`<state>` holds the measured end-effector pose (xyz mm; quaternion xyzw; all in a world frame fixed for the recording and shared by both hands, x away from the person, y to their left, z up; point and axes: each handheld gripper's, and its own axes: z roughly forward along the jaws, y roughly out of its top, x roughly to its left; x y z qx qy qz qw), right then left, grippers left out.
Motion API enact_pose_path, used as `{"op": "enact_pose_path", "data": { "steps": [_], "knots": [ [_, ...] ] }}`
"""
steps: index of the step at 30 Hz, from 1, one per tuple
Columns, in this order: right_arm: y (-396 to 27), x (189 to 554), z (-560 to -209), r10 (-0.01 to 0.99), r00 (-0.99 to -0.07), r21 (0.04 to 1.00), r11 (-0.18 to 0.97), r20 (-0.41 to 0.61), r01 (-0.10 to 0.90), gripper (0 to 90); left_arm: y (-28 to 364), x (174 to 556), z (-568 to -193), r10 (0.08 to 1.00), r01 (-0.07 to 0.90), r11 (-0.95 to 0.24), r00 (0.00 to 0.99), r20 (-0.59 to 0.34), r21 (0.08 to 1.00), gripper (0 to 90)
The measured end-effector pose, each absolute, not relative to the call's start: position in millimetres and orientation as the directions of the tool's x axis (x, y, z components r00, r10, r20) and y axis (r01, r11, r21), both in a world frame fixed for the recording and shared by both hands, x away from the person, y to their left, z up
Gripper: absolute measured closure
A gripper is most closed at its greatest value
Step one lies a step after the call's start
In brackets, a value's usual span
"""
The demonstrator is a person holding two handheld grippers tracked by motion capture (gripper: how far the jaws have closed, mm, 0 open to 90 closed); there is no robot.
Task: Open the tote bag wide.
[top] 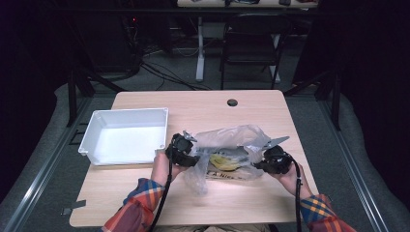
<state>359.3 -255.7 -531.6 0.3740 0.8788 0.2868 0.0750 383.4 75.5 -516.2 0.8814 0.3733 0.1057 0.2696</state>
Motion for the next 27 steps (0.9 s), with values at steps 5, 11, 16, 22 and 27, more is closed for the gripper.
{"op": "enact_pose_path", "data": {
  "steps": [5,11,16,22,27],
  "knots": [
    [-255.2,360.2,-533.3,0.698,-0.711,0.544,0.565,0.085,0.620,89.2,75.3,384.1,-517.1,0.699,0.581,-0.586,0.715,-0.009,0.565,82.6],
    [-254.9,362.7,-538.4,0.689,-0.720,0.533,0.579,0.084,0.617,89.4,86.5,388.2,-506.8,0.718,0.591,-0.533,0.694,-0.045,0.605,86.4],
    [-253.9,364.5,-544.0,0.697,-0.713,0.500,0.594,0.071,0.630,89.4,88.6,406.2,-508.2,0.769,0.610,-0.502,0.639,-0.006,0.614,87.0],
    [-253.3,364.4,-547.1,0.708,-0.705,0.487,0.603,0.038,0.632,89.5,79.4,424.0,-532.0,0.789,0.646,-0.522,0.614,0.027,0.556,87.0],
    [-257.2,363.6,-545.1,0.691,-0.721,0.451,0.630,0.046,0.632,89.8,79.5,434.7,-545.5,0.794,0.674,-0.530,0.607,0.023,0.514,87.2]
  ]
}}
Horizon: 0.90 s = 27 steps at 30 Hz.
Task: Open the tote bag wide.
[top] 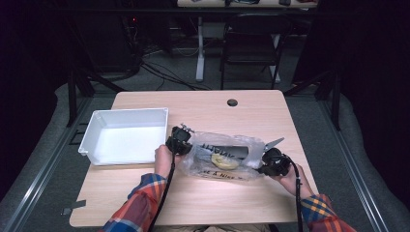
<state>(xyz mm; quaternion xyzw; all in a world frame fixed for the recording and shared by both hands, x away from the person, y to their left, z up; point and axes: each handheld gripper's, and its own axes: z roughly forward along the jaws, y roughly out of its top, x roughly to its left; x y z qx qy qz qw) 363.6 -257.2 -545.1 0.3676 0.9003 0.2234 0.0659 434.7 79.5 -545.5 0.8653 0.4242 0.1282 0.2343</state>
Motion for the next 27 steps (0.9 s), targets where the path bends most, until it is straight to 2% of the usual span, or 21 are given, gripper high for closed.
{"op": "enact_pose_path", "data": {
  "steps": [1,7,9,10,11,12,16,17,19,23,27],
  "knots": [
    [-256.1,363.0,-546.8,0.700,-0.712,0.471,0.612,0.051,0.635,89.8,79.5,435.5,-547.2,0.793,0.676,-0.536,0.608,0.028,0.505,87.2],
    [-256.4,363.7,-545.3,0.679,-0.733,0.428,0.649,0.048,0.629,88.9,77.8,435.1,-553.6,0.788,0.674,-0.558,0.613,0.055,0.485,87.0],
    [-257.1,363.7,-541.8,0.680,-0.732,0.438,0.644,0.047,0.627,78.6,78.8,434.2,-551.2,0.787,0.668,-0.557,0.615,0.054,0.494,84.1],
    [-261.1,362.8,-533.6,0.679,-0.731,0.467,0.628,0.062,0.622,70.9,80.6,432.7,-546.4,0.783,0.665,-0.556,0.620,0.047,0.499,79.8],
    [-261.1,362.8,-533.6,0.679,-0.731,0.467,0.628,0.062,0.622,70.9,80.6,432.7,-546.4,0.783,0.665,-0.556,0.620,0.047,0.499,77.2],
    [-263.6,361.9,-528.4,0.670,-0.739,0.484,0.623,0.075,0.614,66.4,81.0,431.5,-543.6,0.785,0.663,-0.549,0.618,0.042,0.509,77.2],
    [-277.0,353.5,-504.5,0.660,-0.745,0.555,0.584,0.100,0.592,51.5,82.9,424.7,-527.6,0.770,0.638,-0.550,0.637,0.033,0.538,65.8],
    [-277.0,353.5,-504.5,0.660,-0.745,0.555,0.584,0.100,0.592,51.5,83.2,422.5,-523.0,0.767,0.633,-0.553,0.641,0.034,0.542,65.8],
    [-283.1,347.5,-493.2,0.656,-0.749,0.590,0.571,0.091,0.571,45.6,84.5,417.7,-513.8,0.760,0.615,-0.555,0.649,0.040,0.560,60.4],
    [-284.1,341.4,-484.4,0.665,-0.743,0.630,0.548,0.069,0.550,44.9,87.0,407.5,-495.7,0.761,0.597,-0.534,0.647,0.033,0.599,54.5],
    [-276.9,336.1,-477.6,0.653,-0.756,0.656,0.554,0.039,0.513,48.7,89.9,396.8,-480.1,0.757,0.579,-0.518,0.653,0.022,0.629,47.0]
  ]
}}
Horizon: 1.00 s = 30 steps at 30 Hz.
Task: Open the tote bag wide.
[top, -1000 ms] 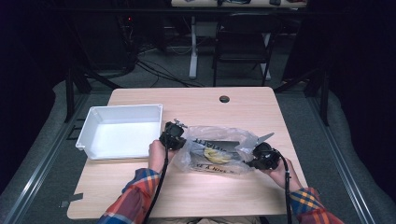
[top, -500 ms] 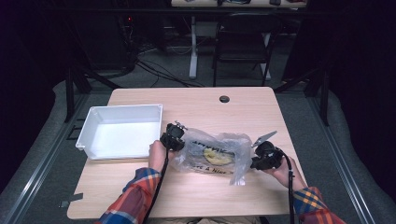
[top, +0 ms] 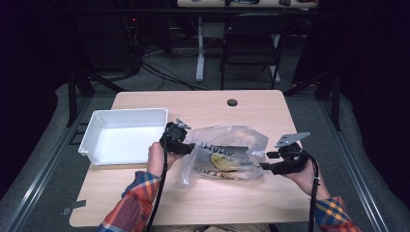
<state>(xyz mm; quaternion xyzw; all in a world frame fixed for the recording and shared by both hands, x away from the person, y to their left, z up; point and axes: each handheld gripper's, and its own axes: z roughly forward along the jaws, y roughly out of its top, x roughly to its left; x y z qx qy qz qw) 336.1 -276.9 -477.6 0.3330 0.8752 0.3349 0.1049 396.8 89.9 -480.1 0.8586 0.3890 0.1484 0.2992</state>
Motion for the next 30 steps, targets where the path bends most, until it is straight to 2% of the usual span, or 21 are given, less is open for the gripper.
{"op": "enact_pose_path", "data": {
  "steps": [5,9,12,17,19,23,25,30],
  "knots": [
    [-277.2,335.6,-474.0,0.641,-0.766,0.656,0.559,0.047,0.508,46.9,89.6,382.6,-468.3,0.729,0.562,-0.526,0.684,-0.001,0.638,42.1],
    [-283.6,333.2,-465.4,0.642,-0.765,0.691,0.533,0.046,0.489,45.1,85.1,383.3,-474.9,0.715,0.565,-0.548,0.699,-0.006,0.616,40.6],
    [-289.9,333.3,-461.6,0.641,-0.765,0.707,0.515,0.058,0.485,44.5,83.5,386.9,-482.2,0.701,0.570,-0.568,0.713,-0.015,0.594,45.2],
    [-300.0,332.5,-455.9,0.643,-0.762,0.737,0.477,0.078,0.478,44.4,82.1,391.8,-491.0,0.690,0.566,-0.573,0.723,-0.023,0.592,64.3],
    [-297.4,332.4,-456.4,0.635,-0.768,0.746,0.472,0.083,0.471,49.9,80.7,394.9,-496.2,0.687,0.565,-0.580,0.726,-0.021,0.587,71.4],
    [-279.8,334.0,-465.5,0.650,-0.759,0.738,0.495,0.037,0.460,77.4,79.3,401.5,-502.3,0.681,0.567,-0.573,0.731,-0.042,0.592,82.0],
    [-272.7,339.0,-473.3,0.666,-0.745,0.722,0.496,0.041,0.482,85.4,81.6,407.6,-503.9,0.682,0.588,-0.549,0.726,-0.087,0.594,85.2],
    [-259.0,358.4,-507.9,0.698,-0.711,0.621,0.522,0.084,0.585,90.0,83.3,423.8,-513.8,0.731,0.629,-0.515,0.677,-0.083,0.582,88.8]
  ]
}}
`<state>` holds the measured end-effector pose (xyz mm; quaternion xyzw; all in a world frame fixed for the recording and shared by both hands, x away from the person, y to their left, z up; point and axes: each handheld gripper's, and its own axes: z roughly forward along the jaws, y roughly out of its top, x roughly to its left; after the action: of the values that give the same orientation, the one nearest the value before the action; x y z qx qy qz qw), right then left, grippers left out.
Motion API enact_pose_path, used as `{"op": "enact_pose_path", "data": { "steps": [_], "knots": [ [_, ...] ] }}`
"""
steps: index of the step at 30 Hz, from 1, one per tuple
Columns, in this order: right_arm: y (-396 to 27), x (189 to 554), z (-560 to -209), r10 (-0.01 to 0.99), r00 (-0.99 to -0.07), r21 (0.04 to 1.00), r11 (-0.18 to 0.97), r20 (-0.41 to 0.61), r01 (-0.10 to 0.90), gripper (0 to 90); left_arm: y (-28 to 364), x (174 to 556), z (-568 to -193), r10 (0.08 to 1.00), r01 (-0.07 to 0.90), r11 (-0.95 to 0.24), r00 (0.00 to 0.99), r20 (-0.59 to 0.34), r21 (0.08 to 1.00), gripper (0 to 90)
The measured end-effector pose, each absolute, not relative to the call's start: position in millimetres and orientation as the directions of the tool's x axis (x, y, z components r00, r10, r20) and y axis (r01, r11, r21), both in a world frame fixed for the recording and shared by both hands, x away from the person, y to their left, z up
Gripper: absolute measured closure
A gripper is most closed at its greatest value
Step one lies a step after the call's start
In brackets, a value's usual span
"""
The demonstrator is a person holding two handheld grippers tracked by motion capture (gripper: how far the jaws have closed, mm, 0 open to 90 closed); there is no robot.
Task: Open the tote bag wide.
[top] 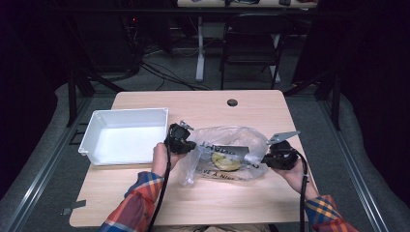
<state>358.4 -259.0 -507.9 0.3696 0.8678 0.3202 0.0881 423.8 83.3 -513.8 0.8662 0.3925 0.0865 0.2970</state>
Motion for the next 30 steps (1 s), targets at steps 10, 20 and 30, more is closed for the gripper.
{"op": "enact_pose_path", "data": {
  "steps": [10,20,30],
  "knots": [
    [-252.8,371.5,-545.8,0.733,-0.678,0.474,0.576,0.062,0.666,90.0,71.8,435.2,-541.8,0.755,0.649,-0.563,0.656,-0.001,0.512,90.0],
    [-267.5,371.5,-546.4,0.761,-0.646,0.431,0.563,0.063,0.705,90.0,69.9,436.3,-550.4,0.754,0.640,-0.605,0.652,0.082,0.474,90.0],
    [-291.2,349.4,-493.8,0.729,-0.683,0.541,0.558,0.043,0.629,55.7,76.9,424.2,-518.3,0.754,0.604,-0.571,0.653,0.065,0.556,77.4]
  ]
}}
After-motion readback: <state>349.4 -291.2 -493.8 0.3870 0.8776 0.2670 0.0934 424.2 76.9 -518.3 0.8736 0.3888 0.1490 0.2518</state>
